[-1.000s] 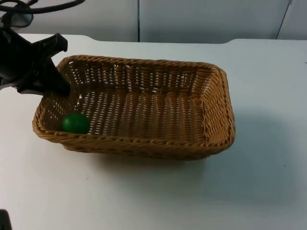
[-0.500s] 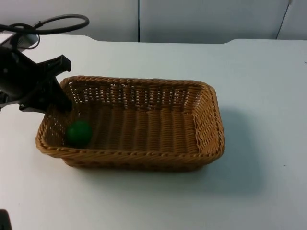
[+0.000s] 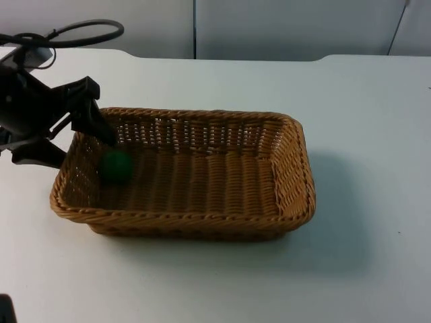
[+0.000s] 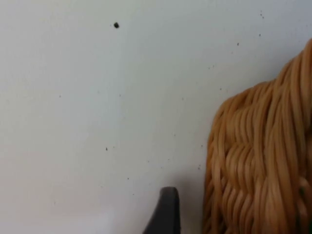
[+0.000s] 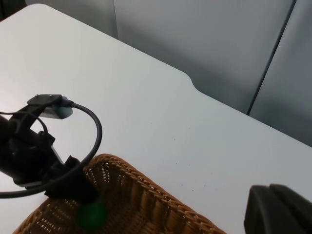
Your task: Pick up the basket with the left hand and place the ball into the basket with the right hand.
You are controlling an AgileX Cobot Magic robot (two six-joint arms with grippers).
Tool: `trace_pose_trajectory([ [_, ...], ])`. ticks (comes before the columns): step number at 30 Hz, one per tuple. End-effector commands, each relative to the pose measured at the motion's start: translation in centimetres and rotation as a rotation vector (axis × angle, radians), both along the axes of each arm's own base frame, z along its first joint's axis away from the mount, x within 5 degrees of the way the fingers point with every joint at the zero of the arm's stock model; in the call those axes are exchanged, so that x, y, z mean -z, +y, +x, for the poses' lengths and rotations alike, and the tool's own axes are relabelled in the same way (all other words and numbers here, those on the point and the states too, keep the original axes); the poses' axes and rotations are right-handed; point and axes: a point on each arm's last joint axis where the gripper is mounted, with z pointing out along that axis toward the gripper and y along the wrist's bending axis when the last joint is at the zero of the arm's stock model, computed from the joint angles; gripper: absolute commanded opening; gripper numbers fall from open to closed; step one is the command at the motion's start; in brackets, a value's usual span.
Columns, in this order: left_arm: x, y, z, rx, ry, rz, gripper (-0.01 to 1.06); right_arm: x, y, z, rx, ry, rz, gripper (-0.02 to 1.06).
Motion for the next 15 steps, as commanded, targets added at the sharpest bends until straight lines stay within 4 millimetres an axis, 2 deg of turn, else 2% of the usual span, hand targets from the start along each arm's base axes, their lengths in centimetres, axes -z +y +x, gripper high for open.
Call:
trace_pose_trajectory([
  [1, -0.3, -0.1, 0.4, 0.000, -0.006, -0.016, 0.74, -0.5, -0.2, 0.0, 0.001, -0.020, 0.018, 0.00],
  [5, -1.3, -0.3, 0.9, 0.075, -0.015, -0.027, 0.74, -0.5, -0.2, 0.0, 0.001, -0.020, 0.018, 0.00],
  [7, -2.8, -0.5, 1.8, 0.125, -0.028, -0.038, 0.74, -0.5, -0.2, 0.0, 0.001, -0.020, 0.018, 0.00],
  [10, -3.5, -0.5, 2.2, 0.133, -0.017, -0.039, 0.74, -0.5, -0.2, 0.0, 0.001, -0.020, 0.018, 0.00],
  [11, -4.3, -0.5, 2.6, 0.149, -0.006, -0.035, 0.74, -0.5, -0.2, 0.0, 0.001, -0.020, 0.018, 0.00],
  [14, -5.2, -0.3, 2.9, 0.171, 0.012, -0.006, 0.68, -0.5, -0.2, 0.0, 0.001, -0.020, 0.018, 0.00],
  [15, -5.7, -0.1, 3.1, 0.181, 0.015, 0.027, 0.62, -0.5, -0.2, -0.1, 0.001, -0.017, 0.016, 0.00],
])
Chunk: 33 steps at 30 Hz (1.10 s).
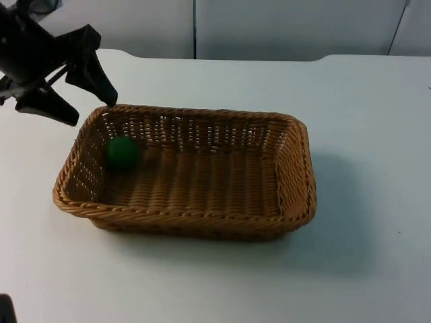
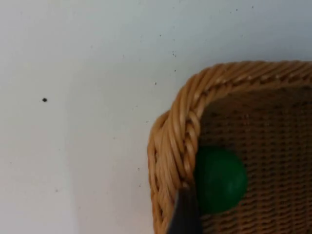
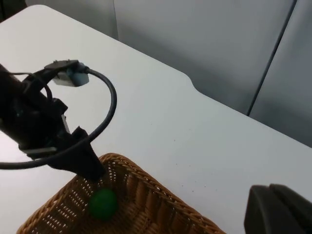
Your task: Pick up the basket with the left hand and place the ball into the basket with the right hand.
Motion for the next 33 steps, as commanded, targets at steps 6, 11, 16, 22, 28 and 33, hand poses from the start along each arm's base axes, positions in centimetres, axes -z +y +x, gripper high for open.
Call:
trace_pose_trajectory([
  [6, -3.4, 1.7, -0.1, 0.023, -0.030, 0.216, 0.29, -0.5, -0.2, -0.1, 0.002, -0.017, 0.015, 0.00],
  [11, -6.2, 2.3, -1.0, 0.029, -0.065, 0.288, 0.00, -0.5, -0.2, -0.1, 0.001, -0.016, 0.008, 0.00],
  [16, -10.9, 2.4, -3.2, 0.048, -0.136, 0.306, 0.00, -0.7, -0.8, -0.2, 0.002, -0.052, -0.068, 0.00],
  [22, -17.4, 2.4, -8.9, -0.016, -0.367, 0.309, 0.00, -3.3, -2.5, -1.8, 0.015, -0.125, -0.073, 0.00],
  [28, -20.3, 2.0, -17.9, -0.028, -0.607, 0.323, 0.00, -5.4, -3.9, -3.5, 0.027, -0.173, -0.059, 0.00],
  [33, -19.7, 2.5, -27.4, -0.046, -0.768, 0.323, 0.00, -6.7, -5.1, -4.7, 0.041, -0.210, -0.083, 0.00],
])
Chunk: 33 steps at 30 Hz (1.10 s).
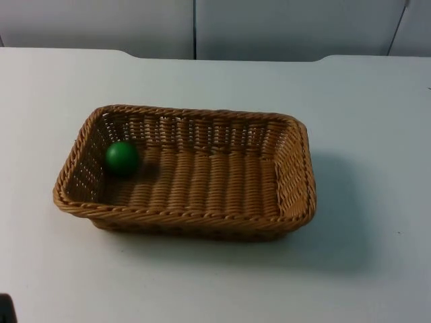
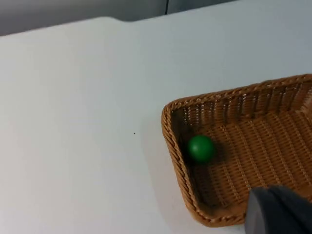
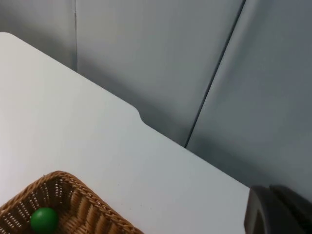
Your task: Pick up the basket with the left hand and place the ball into the basket with the right hand.
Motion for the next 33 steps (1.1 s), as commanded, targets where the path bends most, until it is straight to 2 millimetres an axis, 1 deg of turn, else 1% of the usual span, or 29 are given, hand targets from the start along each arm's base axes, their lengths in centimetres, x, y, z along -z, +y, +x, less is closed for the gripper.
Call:
trace_pose_trajectory([
  [1, 0.3, 0.0, -2.8, 0.009, -0.064, 0.000, 0.00, -0.6, -0.6, -0.4, 0.011, -0.023, -0.011, 0.00],
  [2, 0.3, 0.2, -5.8, 0.021, -0.121, 0.000, 0.00, -0.7, -0.8, -0.6, 0.013, -0.026, -0.014, 0.00],
  [3, 0.4, 0.2, -7.7, 0.032, -0.153, 0.001, 0.00, -0.9, -1.0, -0.8, 0.013, -0.031, -0.014, 0.00],
  [4, 0.4, 0.2, -7.7, 0.032, -0.153, 0.001, 0.00, -0.9, -1.0, -0.8, 0.013, -0.031, -0.014, 0.00],
  [7, 0.5, 0.3, -12.2, 0.046, -0.250, -0.007, 0.00, -0.9, -1.2, -1.0, 0.018, -0.019, -0.017, 0.00],
  [9, 0.6, 0.5, -14.5, 0.042, -0.303, -0.015, 0.00, -0.8, -1.2, -1.0, 0.020, -0.010, -0.018, 0.00],
  [10, 0.6, 0.5, -14.5, 0.042, -0.303, -0.015, 0.00, -0.8, -1.2, -1.0, 0.020, -0.010, -0.018, 0.00],
  [12, 1.1, 0.7, -16.3, 0.028, -0.320, 0.000, 0.00, -0.7, -1.1, -1.1, 0.019, 0.018, -0.004, 0.00],
  [14, 1.7, 1.3, -17.5, -0.017, -0.314, 0.023, 0.00, -0.5, -1.1, -1.2, 0.019, 0.044, 0.003, 0.00],
  [15, 1.7, 1.3, -17.5, -0.017, -0.314, 0.023, 0.00, -0.5, -1.1, -1.2, 0.019, 0.044, 0.003, 0.00],
  [18, 2.2, 2.3, -18.8, -0.118, -0.349, 0.056, 0.00, -0.4, -1.1, -1.3, 0.020, 0.058, 0.005, 0.00],
  [21, 2.6, 2.6, -19.1, -0.158, -0.357, 0.056, 0.00, -0.4, -1.0, -1.3, 0.017, 0.072, 0.017, 0.00],
  [25, 4.9, 2.6, -17.9, -0.176, -0.247, 0.044, 0.00, -0.2, -1.0, -1.5, 0.016, 0.096, 0.025, 0.00],
  [26, 4.9, 2.6, -17.9, -0.176, -0.247, 0.044, 0.00, -0.2, -1.0, -1.5, 0.016, 0.096, 0.025, 0.00],
  [30, 7.1, 2.6, -16.8, -0.179, -0.169, 0.065, 0.00, -0.1, -1.0, -1.5, 0.021, 0.112, 0.017, 0.00],
  [31, 7.4, 2.6, -16.5, -0.179, -0.158, 0.066, 0.00, 0.0, -1.1, -1.5, 0.022, 0.117, 0.014, 0.00],
  [33, 7.4, 2.6, -16.5, -0.180, -0.170, 0.064, 0.00, 0.0, -1.1, -1.6, 0.024, 0.122, 0.010, 0.00],
])
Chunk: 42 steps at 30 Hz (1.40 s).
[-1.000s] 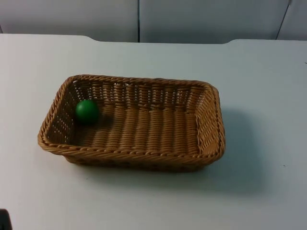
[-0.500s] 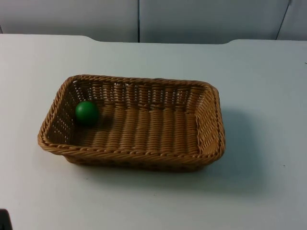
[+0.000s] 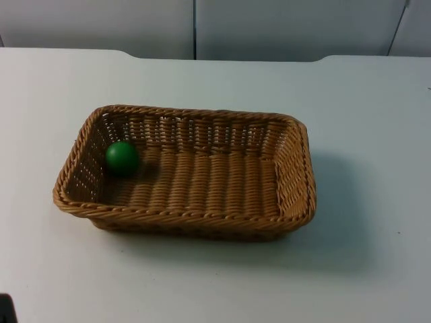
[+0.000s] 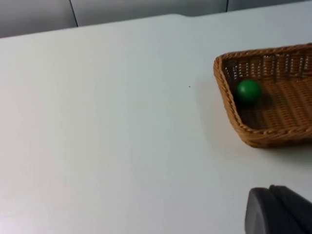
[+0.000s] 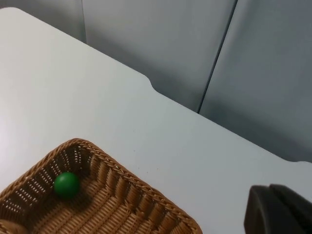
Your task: Pick up the basket with the left hand and place the ball into the basket with the right hand.
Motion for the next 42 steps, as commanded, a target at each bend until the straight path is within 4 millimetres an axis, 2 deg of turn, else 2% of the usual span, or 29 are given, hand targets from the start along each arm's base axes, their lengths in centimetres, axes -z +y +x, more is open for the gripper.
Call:
trace_pose_trajectory([
  [1, 0.1, 0.0, 0.1, -0.001, -0.011, -0.009, 0.00, 0.0, -0.3, -0.2, 0.006, 0.009, -0.006, 0.00],
  [24, 0.1, 0.0, 0.1, -0.002, -0.011, -0.007, 0.00, 0.2, -0.4, -0.3, 0.013, 0.036, -0.022, 0.00],
  [28, 0.1, 0.0, 0.1, -0.002, -0.011, -0.007, 0.00, -0.2, -0.8, -0.7, 0.017, 0.023, -0.026, 0.00],
  [30, 0.1, 0.0, 0.1, -0.002, -0.011, -0.007, 0.00, -0.5, -1.9, -1.7, 0.042, 0.048, -0.059, 0.00],
  [32, 0.1, 0.0, 0.1, -0.002, -0.011, -0.007, 0.00, -0.8, -3.9, -3.8, 0.092, 0.137, -0.099, 0.00],
  [33, 0.1, 0.0, 0.1, -0.002, -0.011, -0.007, 0.00, -0.8, -3.9, -3.8, 0.092, 0.137, -0.099, 0.00],
  [37, 0.1, 0.0, 0.1, -0.002, -0.011, -0.007, 0.00, 0.0, -7.7, -6.7, 0.193, 0.275, -0.121, 0.00],
  [38, 0.1, 0.0, 0.1, -0.002, -0.011, -0.007, 0.00, 0.0, -7.7, -6.7, 0.193, 0.275, -0.121, 0.00],
  [40, 0.1, 0.0, 0.1, -0.002, -0.011, -0.007, 0.00, 1.7, -9.6, -7.6, 0.255, 0.266, -0.066, 0.00],
  [42, 0.1, 0.0, 0.1, -0.002, -0.011, -0.007, 0.00, 4.3, -11.1, -8.9, 0.297, 0.226, 0.029, 0.00],
])
